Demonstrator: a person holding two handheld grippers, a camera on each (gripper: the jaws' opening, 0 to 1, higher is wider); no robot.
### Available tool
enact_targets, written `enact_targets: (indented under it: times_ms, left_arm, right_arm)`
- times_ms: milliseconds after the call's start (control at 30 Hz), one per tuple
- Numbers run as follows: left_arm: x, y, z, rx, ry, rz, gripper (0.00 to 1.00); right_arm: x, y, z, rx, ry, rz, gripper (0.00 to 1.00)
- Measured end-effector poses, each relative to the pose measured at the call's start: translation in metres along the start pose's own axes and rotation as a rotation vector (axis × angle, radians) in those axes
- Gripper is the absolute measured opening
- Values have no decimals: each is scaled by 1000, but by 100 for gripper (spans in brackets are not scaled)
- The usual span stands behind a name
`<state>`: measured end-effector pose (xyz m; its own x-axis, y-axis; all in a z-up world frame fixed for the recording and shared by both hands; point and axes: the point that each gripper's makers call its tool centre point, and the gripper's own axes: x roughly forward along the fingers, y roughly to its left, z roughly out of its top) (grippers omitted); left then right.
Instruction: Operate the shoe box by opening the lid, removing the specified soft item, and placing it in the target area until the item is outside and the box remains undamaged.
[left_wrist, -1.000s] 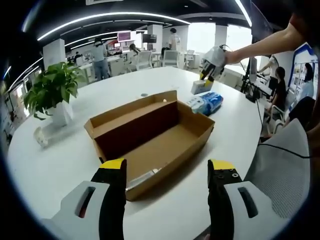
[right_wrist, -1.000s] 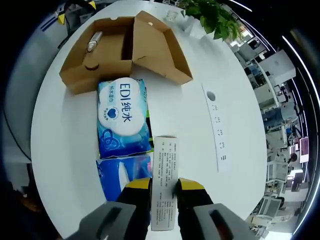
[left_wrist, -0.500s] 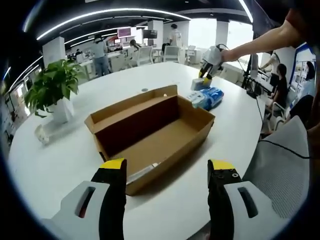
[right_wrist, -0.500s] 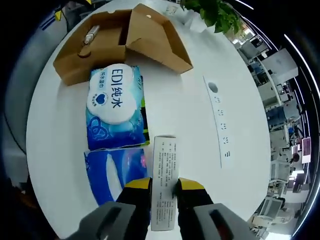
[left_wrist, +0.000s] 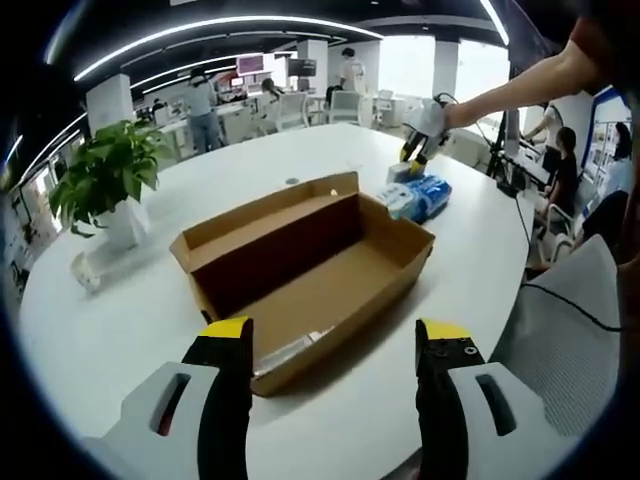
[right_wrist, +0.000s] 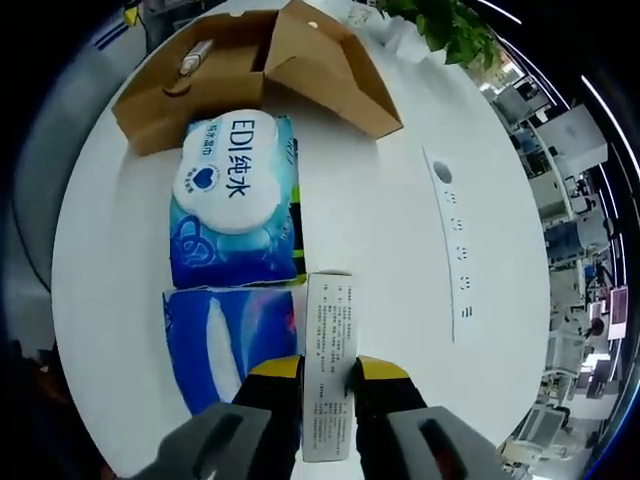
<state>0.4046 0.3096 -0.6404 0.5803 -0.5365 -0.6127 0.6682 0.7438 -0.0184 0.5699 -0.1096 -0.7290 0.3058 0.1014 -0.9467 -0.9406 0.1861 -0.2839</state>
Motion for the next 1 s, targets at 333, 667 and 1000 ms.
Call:
enact_targets:
  times_ms: [333, 667, 1000]
  left_arm:
    - [-3, 1, -3, 2, 12, 4, 66]
    - [-4, 4, -5, 0, 20, 12, 66]
    - [-1, 1, -4, 1, 24, 10, 65]
  right_arm:
    - [9, 2, 3, 2, -6, 4, 15]
    - [14, -1, -1, -10, 2, 19, 15]
    - [19, 2, -9, -12, 18, 35, 15]
